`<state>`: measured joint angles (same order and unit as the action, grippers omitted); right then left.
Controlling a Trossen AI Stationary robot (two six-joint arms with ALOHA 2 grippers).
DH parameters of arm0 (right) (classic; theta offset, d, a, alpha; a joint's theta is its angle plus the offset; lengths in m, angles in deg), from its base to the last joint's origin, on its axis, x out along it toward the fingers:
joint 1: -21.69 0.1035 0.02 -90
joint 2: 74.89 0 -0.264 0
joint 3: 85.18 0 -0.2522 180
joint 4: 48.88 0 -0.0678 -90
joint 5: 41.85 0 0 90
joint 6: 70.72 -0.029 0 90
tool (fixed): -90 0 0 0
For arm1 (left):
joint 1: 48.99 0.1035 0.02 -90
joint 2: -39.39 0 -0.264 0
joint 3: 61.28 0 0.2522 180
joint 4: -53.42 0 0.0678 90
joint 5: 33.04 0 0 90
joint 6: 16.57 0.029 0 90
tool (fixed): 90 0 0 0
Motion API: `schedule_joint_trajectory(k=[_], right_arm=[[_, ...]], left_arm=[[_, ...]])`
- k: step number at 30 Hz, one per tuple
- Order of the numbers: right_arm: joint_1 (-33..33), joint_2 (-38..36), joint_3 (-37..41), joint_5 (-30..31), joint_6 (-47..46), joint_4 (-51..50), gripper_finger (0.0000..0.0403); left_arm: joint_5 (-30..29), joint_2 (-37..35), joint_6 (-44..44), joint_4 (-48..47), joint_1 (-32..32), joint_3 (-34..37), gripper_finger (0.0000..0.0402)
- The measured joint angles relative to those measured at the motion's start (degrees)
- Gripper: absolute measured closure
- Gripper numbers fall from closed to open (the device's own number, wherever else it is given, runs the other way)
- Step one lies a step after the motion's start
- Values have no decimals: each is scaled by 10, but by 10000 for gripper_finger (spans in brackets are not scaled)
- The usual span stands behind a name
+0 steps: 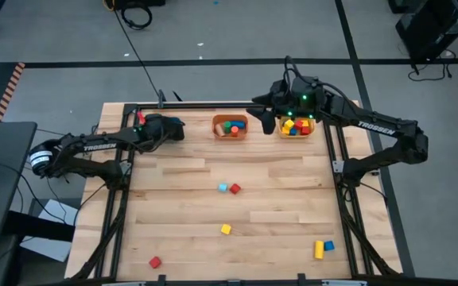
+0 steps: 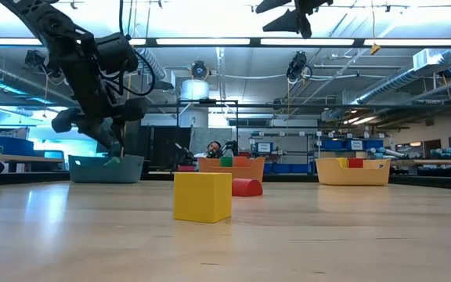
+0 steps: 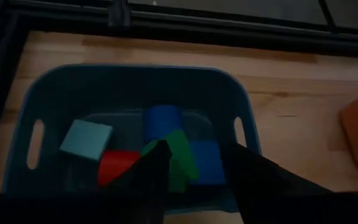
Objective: Sort blocks by size
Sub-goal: Put the green half-circle block into the blue bin, then put the yellow cylindrical block into the orange bin
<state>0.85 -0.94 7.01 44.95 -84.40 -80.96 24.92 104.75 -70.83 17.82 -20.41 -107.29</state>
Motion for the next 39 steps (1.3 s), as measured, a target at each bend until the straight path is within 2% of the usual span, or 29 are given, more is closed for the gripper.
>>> schedule_joint_trajectory(k=[6, 11, 15, 18, 23, 29, 33, 39], right_arm=[[0, 0, 0, 0, 23, -29, 149], [0, 0, 0, 0, 23, -49, 147], [0, 0, 0, 1, 14, -84, 148], [2, 0, 0, 6, -3, -134, 151], [33, 0, 0, 108, -56, -224, 155], [104, 0, 0, 198, -196, -331, 155], [164, 0, 0, 239, -340, -422, 155], [283, 20, -1, 258, -591, -574, 155]], left_arm=[[7, 0, 13, 32, 0, 0, 222], [74, 0, 20, 46, 0, 0, 221], [121, -2, 77, 63, -14, -2, 221], [133, -3, 123, 69, -50, -22, 224], [130, -3, 204, 60, -125, -81, 236], [85, -3, 242, -39, -206, -157, 240], [80, -3, 243, -107, -246, -182, 240], [93, -1, 263, -126, -316, -182, 240]])
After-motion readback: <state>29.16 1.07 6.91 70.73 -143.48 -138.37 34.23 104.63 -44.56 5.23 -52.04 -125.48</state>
